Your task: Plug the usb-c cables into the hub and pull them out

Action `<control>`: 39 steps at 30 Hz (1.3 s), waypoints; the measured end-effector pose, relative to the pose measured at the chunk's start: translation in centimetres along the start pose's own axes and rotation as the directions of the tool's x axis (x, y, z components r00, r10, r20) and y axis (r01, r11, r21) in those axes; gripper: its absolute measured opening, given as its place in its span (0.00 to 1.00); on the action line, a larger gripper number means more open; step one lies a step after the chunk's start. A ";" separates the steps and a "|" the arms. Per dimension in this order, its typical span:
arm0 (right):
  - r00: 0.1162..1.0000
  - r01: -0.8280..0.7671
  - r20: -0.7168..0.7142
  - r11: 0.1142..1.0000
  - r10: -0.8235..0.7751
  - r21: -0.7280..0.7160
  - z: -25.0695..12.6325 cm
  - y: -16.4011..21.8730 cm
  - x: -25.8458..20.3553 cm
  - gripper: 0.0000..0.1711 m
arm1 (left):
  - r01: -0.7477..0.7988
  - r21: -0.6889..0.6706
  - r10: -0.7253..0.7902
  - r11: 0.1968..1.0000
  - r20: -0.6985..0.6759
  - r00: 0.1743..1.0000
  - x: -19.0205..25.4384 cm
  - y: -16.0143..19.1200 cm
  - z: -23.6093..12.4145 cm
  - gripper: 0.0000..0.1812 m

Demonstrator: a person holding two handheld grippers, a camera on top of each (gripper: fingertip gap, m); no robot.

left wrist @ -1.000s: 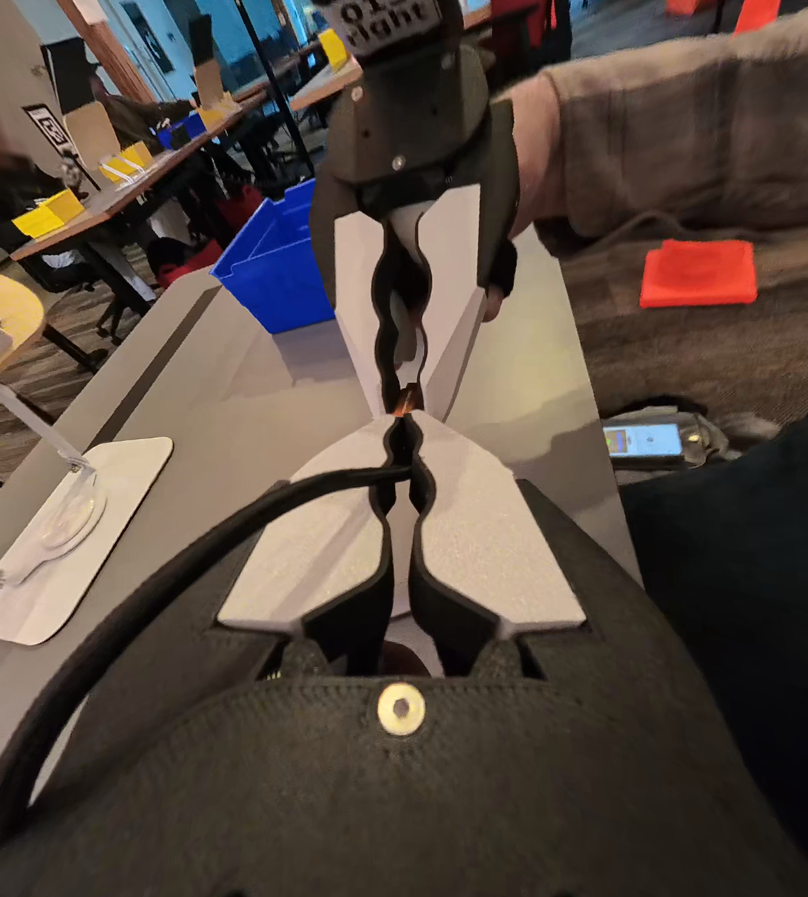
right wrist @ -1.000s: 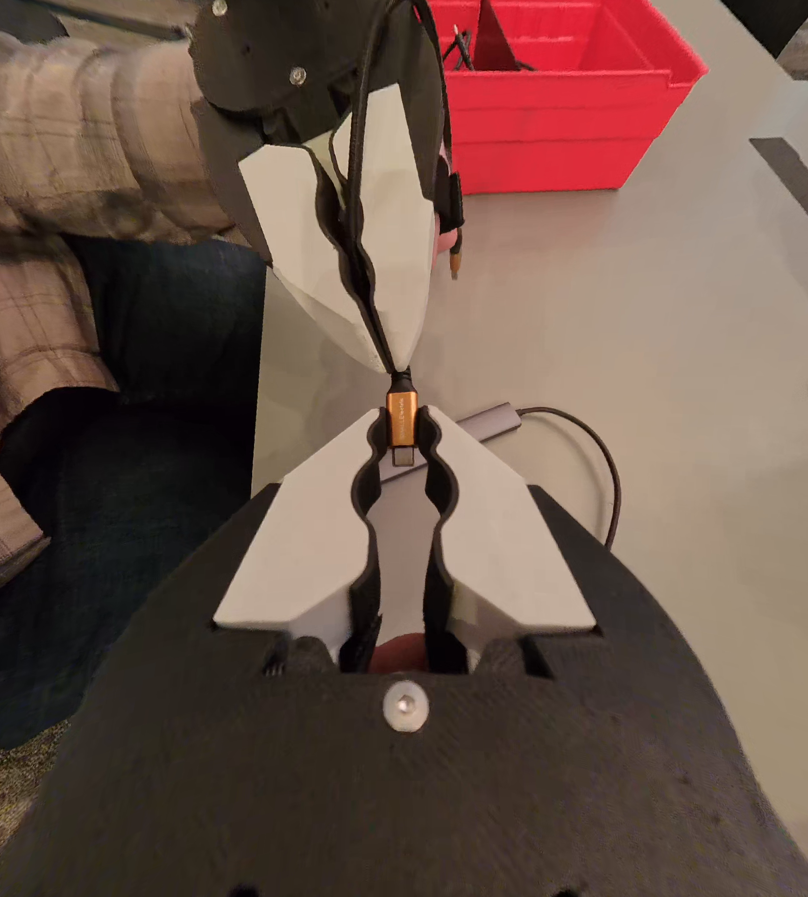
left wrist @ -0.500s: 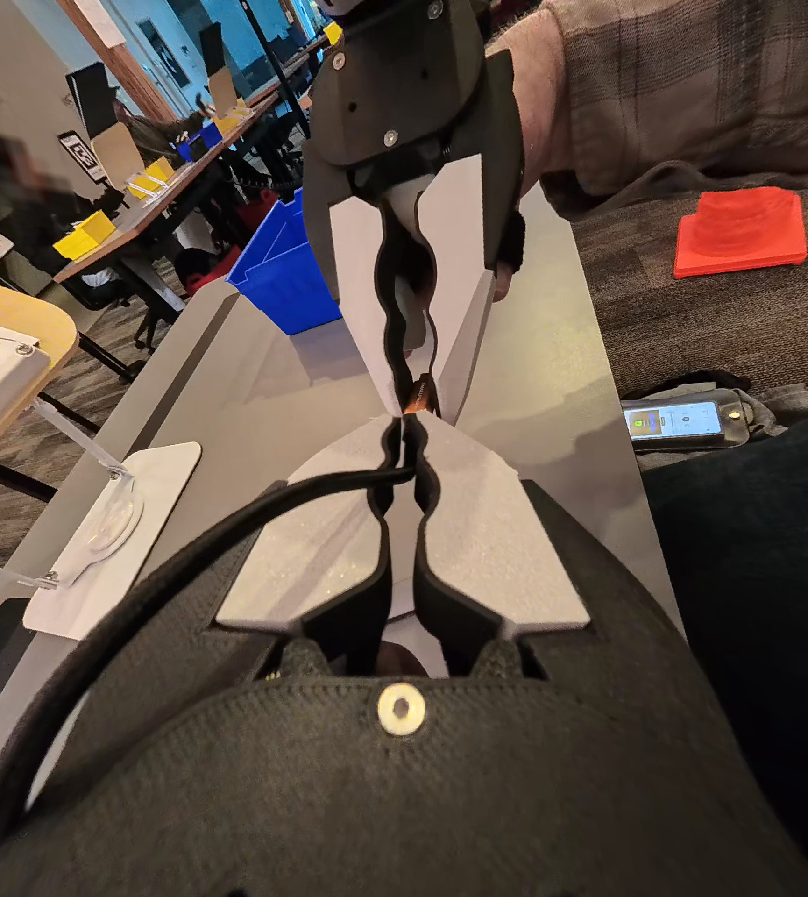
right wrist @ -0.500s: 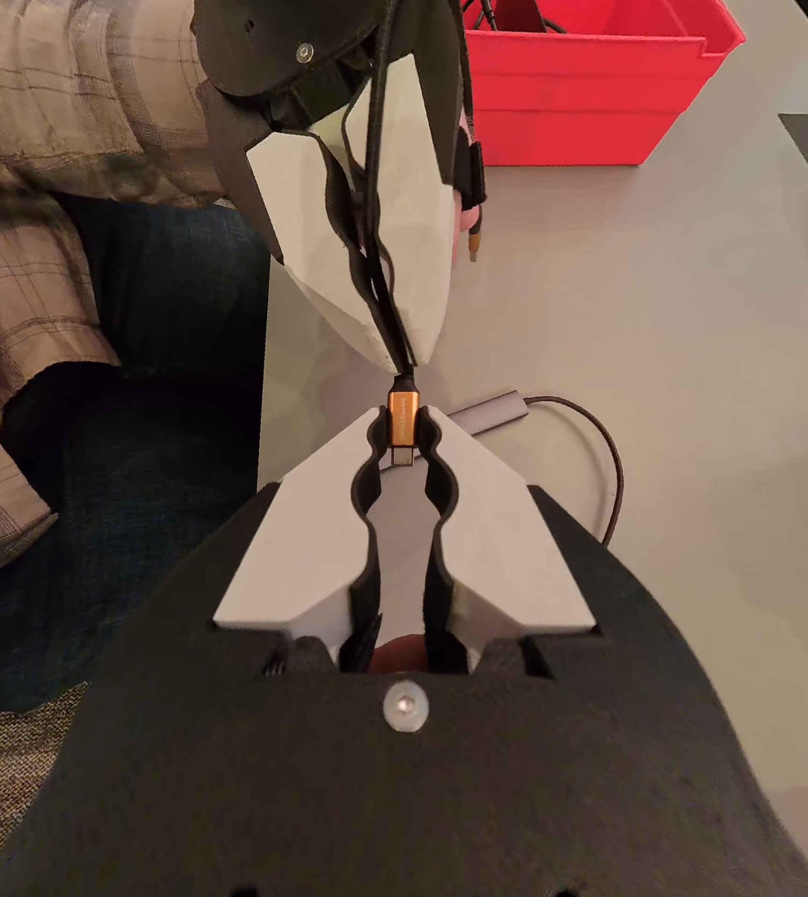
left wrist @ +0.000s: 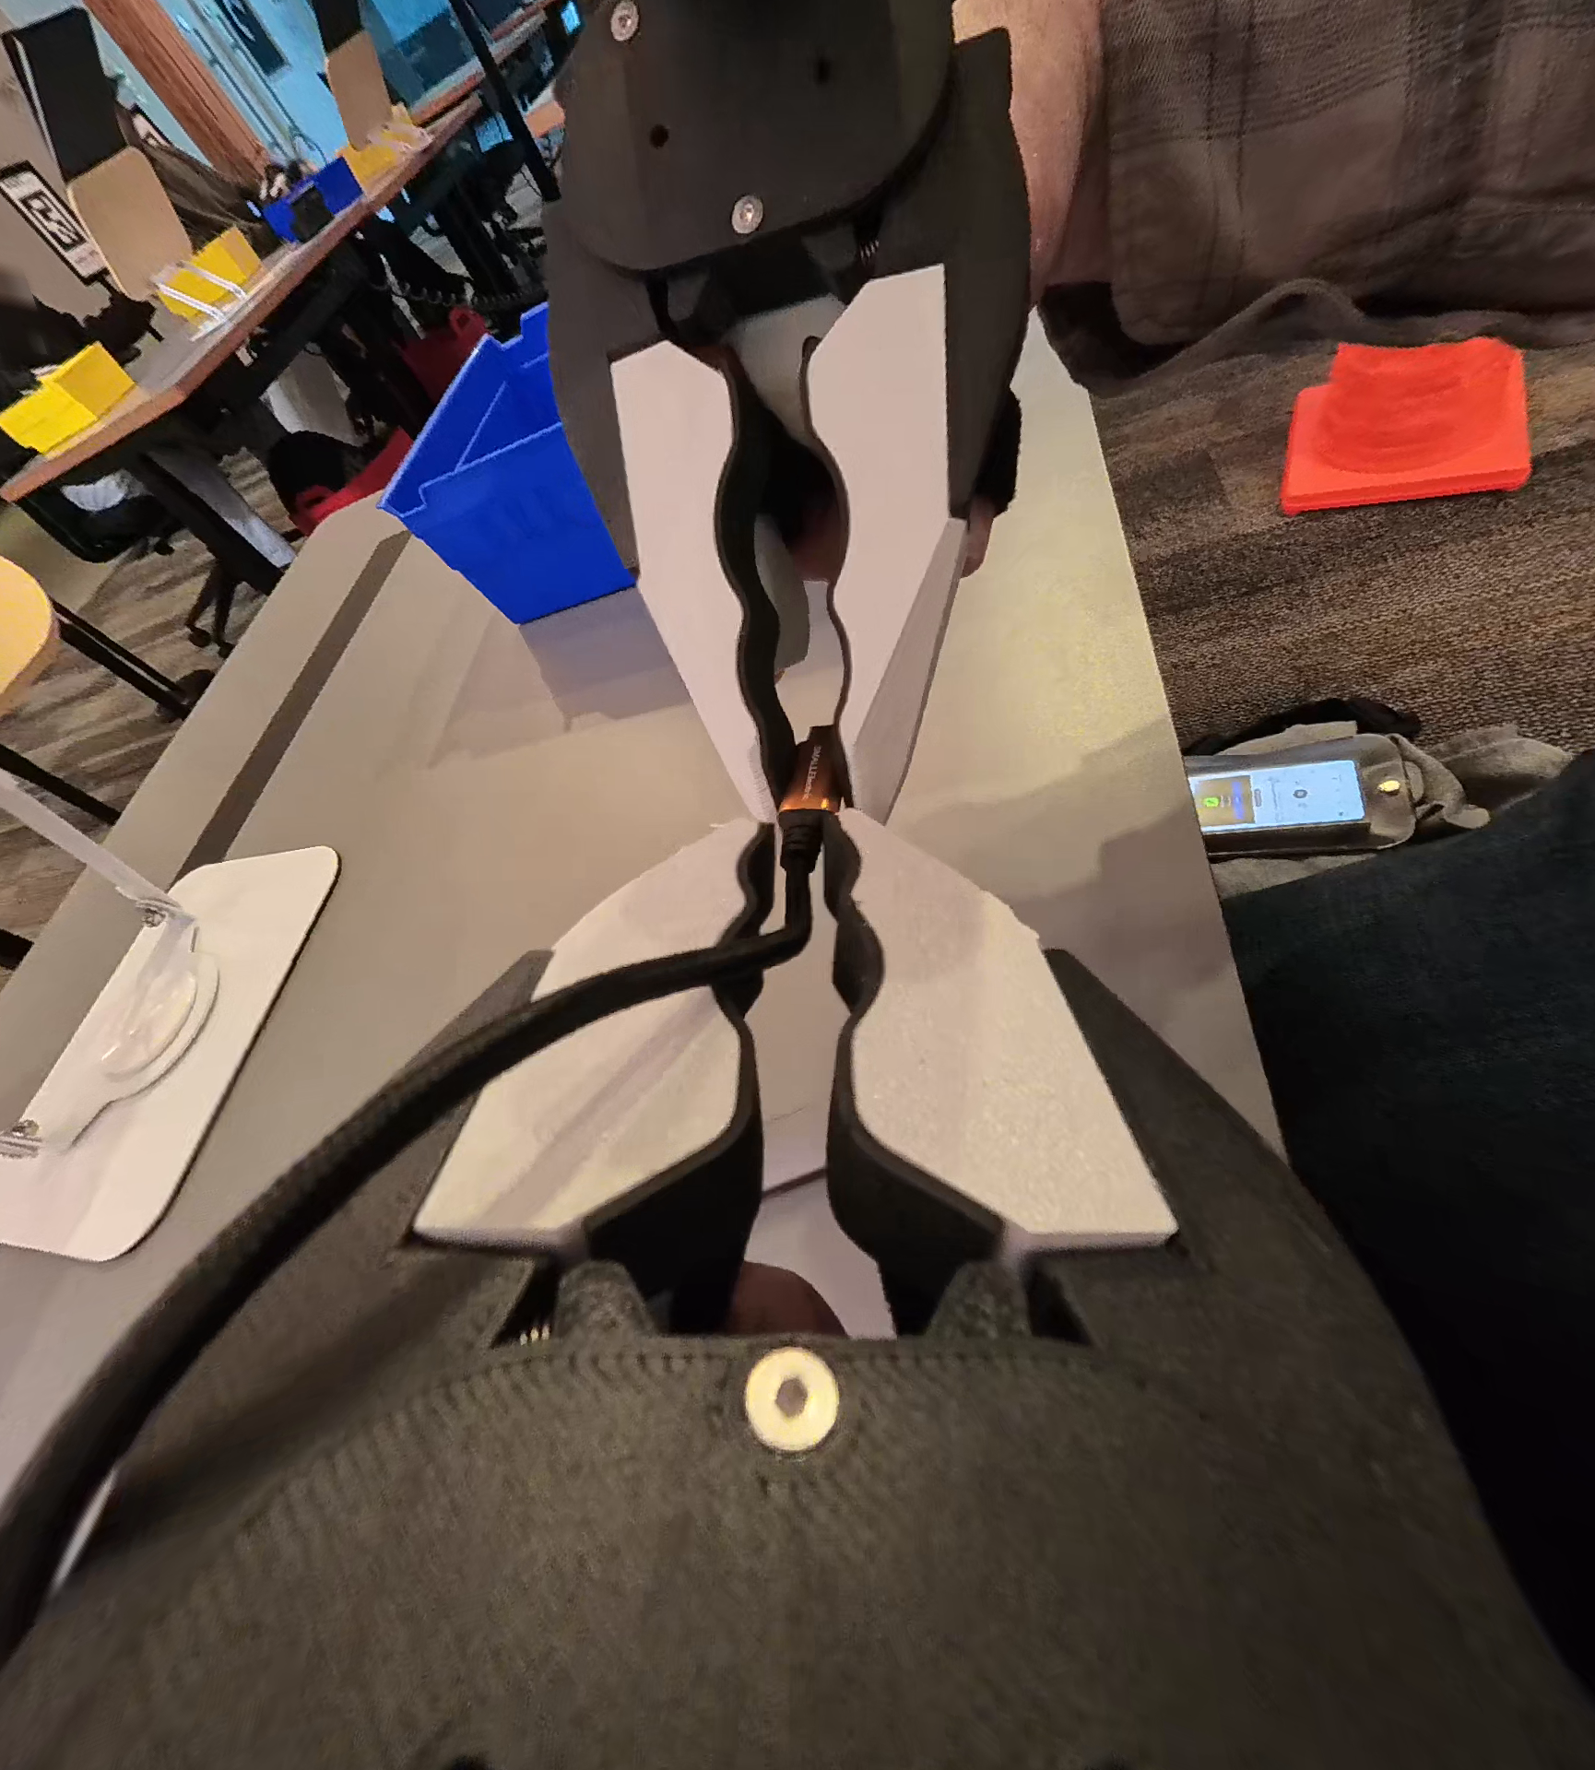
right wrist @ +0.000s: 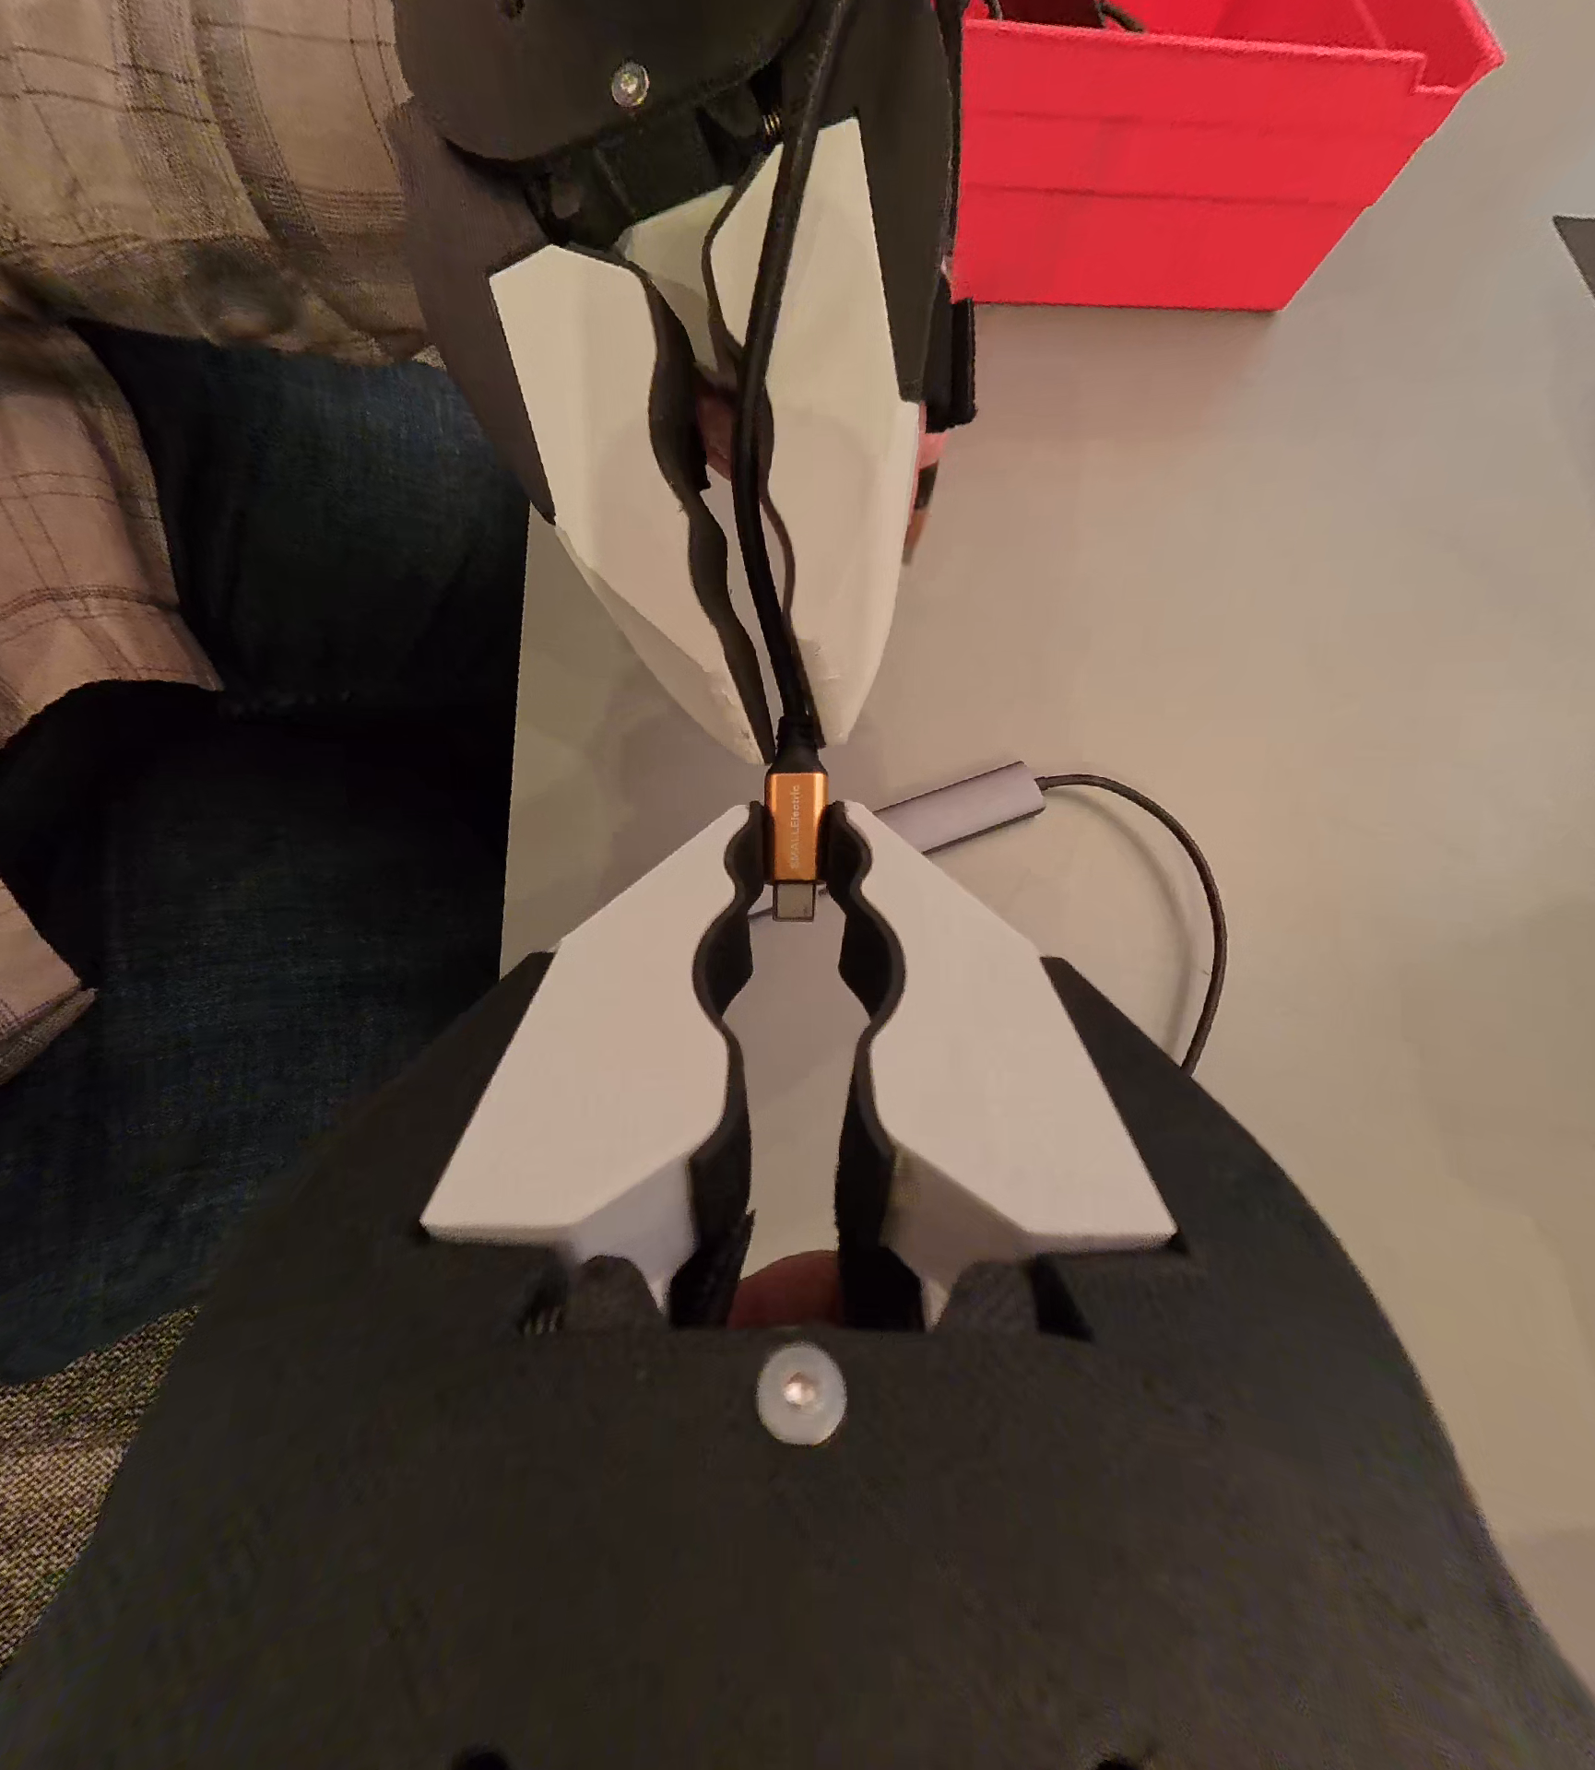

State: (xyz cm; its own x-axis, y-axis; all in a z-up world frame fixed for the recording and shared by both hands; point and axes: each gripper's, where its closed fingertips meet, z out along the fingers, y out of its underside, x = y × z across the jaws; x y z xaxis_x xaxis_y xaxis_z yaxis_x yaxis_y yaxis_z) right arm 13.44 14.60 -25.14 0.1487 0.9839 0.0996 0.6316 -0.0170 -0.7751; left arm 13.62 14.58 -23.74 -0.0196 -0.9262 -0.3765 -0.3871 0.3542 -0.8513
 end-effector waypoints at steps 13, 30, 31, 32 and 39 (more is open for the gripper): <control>0.999 0.051 -0.014 0.998 -0.051 -0.031 0.0 0.1 -0.2 0.06 | 0.006 -0.020 -0.006 1.000 -0.015 1.000 0.3 0.2 0.4 0.08; 0.998 0.070 0.000 0.996 -0.070 -0.052 -0.1 -0.1 -0.7 0.06 | 0.015 0.004 -0.015 1.000 -0.041 0.999 0.9 -0.4 0.4 0.06; 0.998 0.069 -0.002 0.996 -0.069 -0.049 -0.1 -0.1 -0.7 0.06 | 0.014 0.003 -0.013 1.000 -0.042 0.999 0.9 -0.3 0.4 0.06; 0.998 0.067 -0.003 0.997 -0.067 -0.046 -0.1 -0.2 -0.7 0.06 | 0.016 0.006 -0.016 1.000 -0.040 0.999 0.8 -0.3 0.3 0.06; 0.997 0.070 -0.016 0.997 -0.071 -0.034 -0.1 -0.5 -0.5 0.06 | 0.057 0.042 -0.056 0.998 -0.027 0.998 0.6 -0.4 0.1 0.06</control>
State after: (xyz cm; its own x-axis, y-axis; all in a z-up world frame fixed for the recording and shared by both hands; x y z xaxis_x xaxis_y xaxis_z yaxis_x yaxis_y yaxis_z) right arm 13.11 14.06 -24.79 0.1159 0.9795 0.1646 0.6658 0.0464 -0.7447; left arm 13.86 13.92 -23.63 -0.0228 -0.9476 -0.3185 -0.3488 0.3061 -0.8858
